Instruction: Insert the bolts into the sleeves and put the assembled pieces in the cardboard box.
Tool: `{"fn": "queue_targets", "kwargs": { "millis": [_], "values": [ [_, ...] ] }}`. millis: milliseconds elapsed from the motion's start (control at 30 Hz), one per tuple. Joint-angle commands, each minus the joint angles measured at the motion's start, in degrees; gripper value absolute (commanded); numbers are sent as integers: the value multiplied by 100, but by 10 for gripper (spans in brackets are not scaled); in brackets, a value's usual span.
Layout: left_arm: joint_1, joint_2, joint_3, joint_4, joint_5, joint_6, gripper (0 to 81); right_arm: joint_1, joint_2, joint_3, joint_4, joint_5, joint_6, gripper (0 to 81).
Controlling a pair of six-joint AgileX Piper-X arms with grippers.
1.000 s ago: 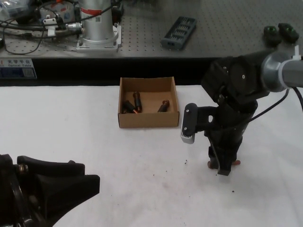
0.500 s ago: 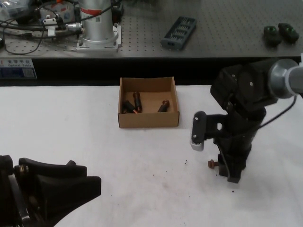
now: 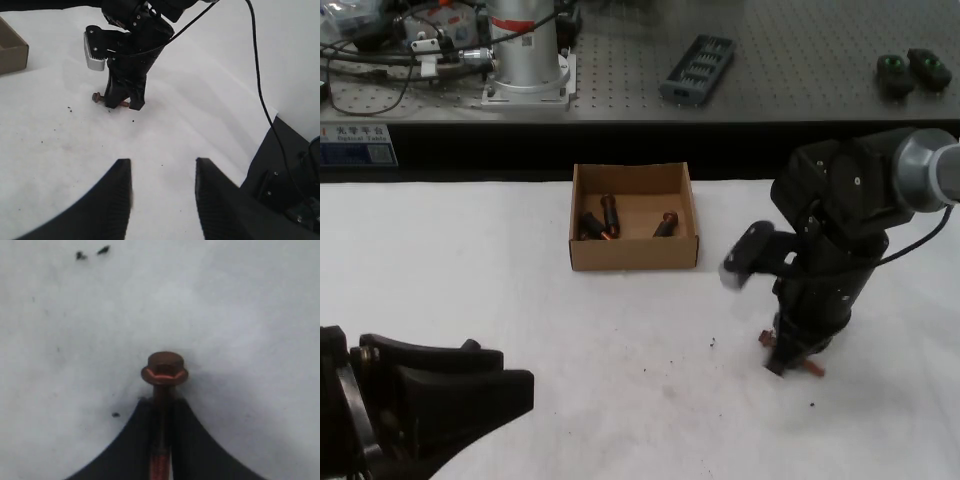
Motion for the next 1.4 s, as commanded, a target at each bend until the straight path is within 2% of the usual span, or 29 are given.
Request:
{"fn": "queue_targets", "kwargs": {
  "millis": [0,100,333,533,667,767,833,967,1000,1100,1200,1367],
  "values": [
    [-27,-16,-182,-79,-133,-177,304,133,-312,10,-243,-1108,2521,37],
    [-27,-16,-302,-79,-455,-181,304,416,-668,10,-682,-1496,3364,37],
    [-27,-178,-448,-79,-1751,-181,304,1502,-1054,10,-1602,-1356,5169,37],
    [-27,-656,-448,-15,-2414,-217,304,2216,-690,10,-2353,-1341,5689,37],
    [-27,-1005,-448,378,-3015,-197,302,2376,-402,10,-2423,-1362,5910,37],
    [-27,-1204,-448,814,-3118,-81,302,2381,-224,10,-2409,-1535,5633,6],
    [-27,-1273,-448,1068,-3197,-84,302,2363,-199,10,-2375,-1683,5668,90],
    [-27,-1232,-448,1420,-3242,-58,302,2355,-249,10,-2323,-1725,5901,448],
    [-27,-1168,-448,1426,-3208,12,302,2355,-286,10,-2291,-1725,5918,477],
    [-27,-757,-509,1424,-3069,317,302,2333,-531,10,-1999,-1727,5803,389],
    [-27,-13,-762,1424,-3015,673,302,2319,-995,10,-1503,-1571,5280,294],
    [-27,1808,-1622,1424,-3108,909,302,2319,-2139,152,-284,588,4423,286]
  ]
}}
